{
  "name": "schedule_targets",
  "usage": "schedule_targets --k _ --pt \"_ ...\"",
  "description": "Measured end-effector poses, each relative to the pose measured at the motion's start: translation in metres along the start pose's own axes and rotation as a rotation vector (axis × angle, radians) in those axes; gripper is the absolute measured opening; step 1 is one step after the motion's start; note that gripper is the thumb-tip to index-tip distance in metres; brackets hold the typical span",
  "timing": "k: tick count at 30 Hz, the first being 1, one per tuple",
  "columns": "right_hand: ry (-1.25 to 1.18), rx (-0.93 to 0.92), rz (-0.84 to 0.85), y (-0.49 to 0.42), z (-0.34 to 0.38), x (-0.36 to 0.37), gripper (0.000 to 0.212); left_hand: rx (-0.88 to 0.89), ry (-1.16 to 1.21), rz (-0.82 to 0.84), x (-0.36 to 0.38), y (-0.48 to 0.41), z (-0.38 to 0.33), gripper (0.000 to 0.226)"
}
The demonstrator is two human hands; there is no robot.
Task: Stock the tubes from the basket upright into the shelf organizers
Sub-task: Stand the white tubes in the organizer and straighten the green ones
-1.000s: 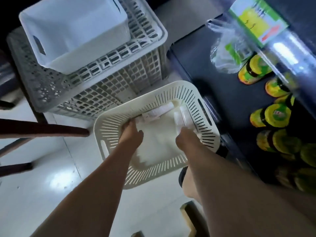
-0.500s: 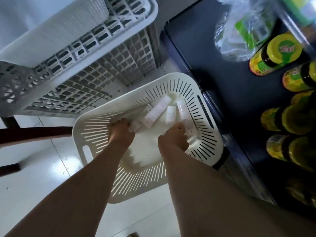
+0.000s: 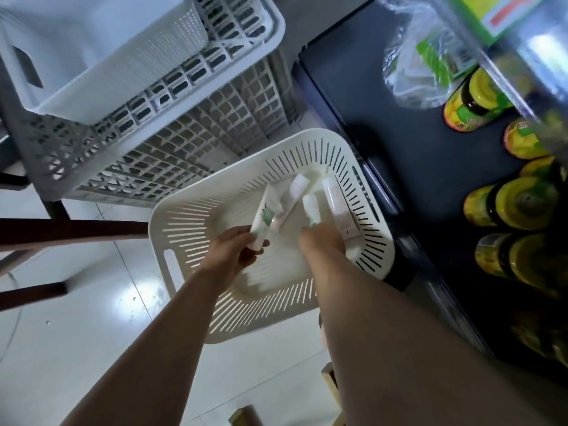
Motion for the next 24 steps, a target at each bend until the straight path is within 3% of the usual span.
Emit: schedule_targets --k 3,6,9,11,15,21,24 --pt "-0.279 0.062 0.124 0.012 0.007 -0.018 0.032 -0.056 0.126 -0.007 0.005 0.009 -0.003 0.022" --pt "-0.498 0.081 0.181 0.033 0.009 -0.040 0.018 -0.078 0.204 0.047 0.010 0.022 -0.011 0.043" --pt "-0.476 -0.023 0.241 0.055 0.014 -0.063 0.006 -0.041 0.258 0.134 0.020 0.035 -0.026 0.048" --pt "-0.458 -0.094 0.265 0.074 0.014 -0.080 0.015 0.013 0.261 0.179 0.025 0.048 -0.041 0.051" --pt "-0.441 -0.193 0.359 0.112 0.010 -0.104 0.013 0.136 0.305 0.274 0.030 0.069 -0.076 0.055" --pt "-0.450 -0.467 0.222 0.193 0.010 -0.139 0.008 0.324 0.390 0.254 0.037 0.108 -0.129 0.047" --pt "-0.487 -0.639 0.153 0.234 0.009 -0.165 0.018 0.439 0.363 0.275 0.045 0.132 -0.154 0.048"
Point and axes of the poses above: each hand's wrist, its own y-axis away from the middle knuckle, its own x-axis out of the palm, z = x × y, the point moved 3 cm from there along -y, towards the middle knuckle, and after that the axes turned 14 degrees about x, right-handed, at the moved point
